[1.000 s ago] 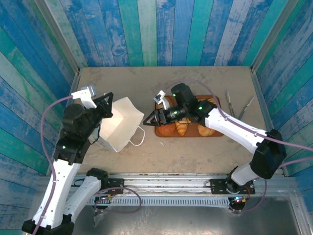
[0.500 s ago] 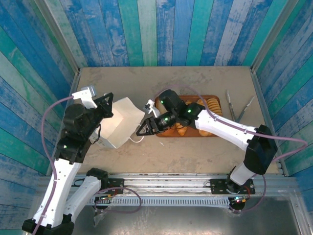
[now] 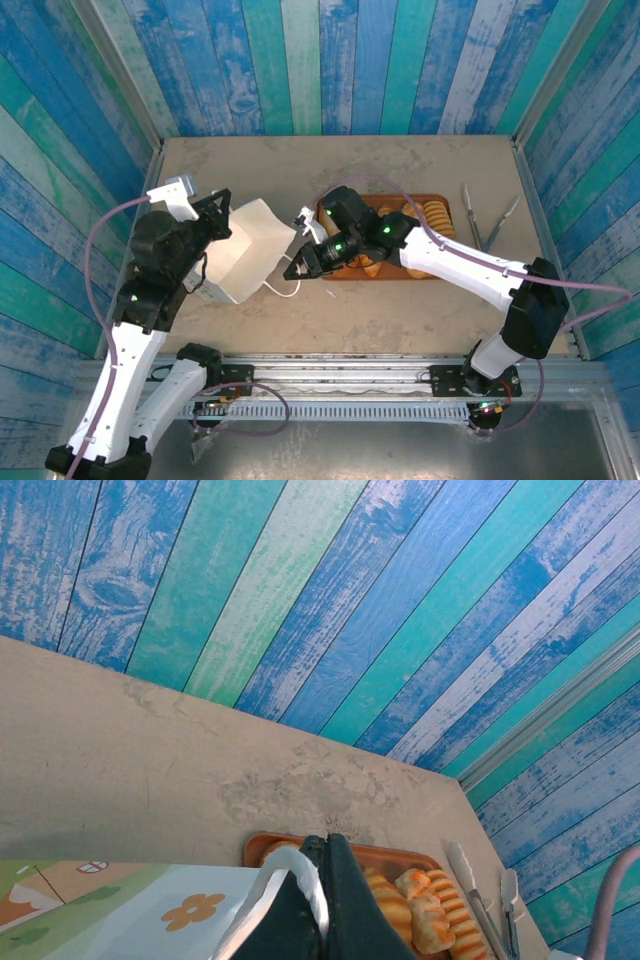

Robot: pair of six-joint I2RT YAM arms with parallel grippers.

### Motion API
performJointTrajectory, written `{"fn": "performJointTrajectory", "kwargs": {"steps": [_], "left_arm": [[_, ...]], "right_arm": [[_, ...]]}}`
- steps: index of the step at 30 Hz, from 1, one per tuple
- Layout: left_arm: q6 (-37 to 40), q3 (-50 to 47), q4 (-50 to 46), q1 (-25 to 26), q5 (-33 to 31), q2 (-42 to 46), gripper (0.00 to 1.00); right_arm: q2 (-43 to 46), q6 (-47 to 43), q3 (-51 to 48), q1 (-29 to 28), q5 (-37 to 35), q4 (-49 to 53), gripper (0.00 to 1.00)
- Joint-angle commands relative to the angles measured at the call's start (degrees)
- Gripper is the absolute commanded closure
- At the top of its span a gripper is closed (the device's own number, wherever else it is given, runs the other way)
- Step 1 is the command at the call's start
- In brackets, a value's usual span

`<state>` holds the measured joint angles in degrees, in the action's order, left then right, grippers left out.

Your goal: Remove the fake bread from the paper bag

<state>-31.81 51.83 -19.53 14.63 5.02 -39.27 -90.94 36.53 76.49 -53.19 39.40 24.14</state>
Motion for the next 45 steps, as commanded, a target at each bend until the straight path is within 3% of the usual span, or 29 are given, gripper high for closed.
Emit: {"fn": "performJointTrajectory", "kwargs": {"steps": [1, 8, 16, 26, 34, 45], "left_arm": [[-0.4, -0.1, 0.3, 0.0, -1.3, 0.5, 0.97], [-1.0, 2.7, -0.9, 0.0, -4.0, -1.7, 0.97], [0.0, 8.1, 0.9, 0.0, -6.9, -10.0, 0.95], [-0.8, 11.6, 8.6, -1.4, -6.1, -20.9, 0.94], [-3.4, 12.6, 13.4, -5.7, -2.9, -26.5, 0.94], [-3.9, 16.8, 16.4, -7.4, -2.4, -32.4, 0.95]], "right_arm": [[2.4, -1.6, 2.6, -0.4, -3.7, 1.4, 0.84], [1.0, -6.4, 10.7, 0.4, -9.5, 6.7, 0.92], [-1.3, -6.2, 17.1, 4.2, -13.2, 7.3, 0.92], [-9.0, -6.3, 25.5, 13.0, -9.0, 8.4, 0.92], [-16.2, -7.6, 35.9, 17.1, -6.5, 10.9, 0.89], [-23.8, -8.6, 46.4, 22.1, -5.3, 13.5, 0.91]]}}
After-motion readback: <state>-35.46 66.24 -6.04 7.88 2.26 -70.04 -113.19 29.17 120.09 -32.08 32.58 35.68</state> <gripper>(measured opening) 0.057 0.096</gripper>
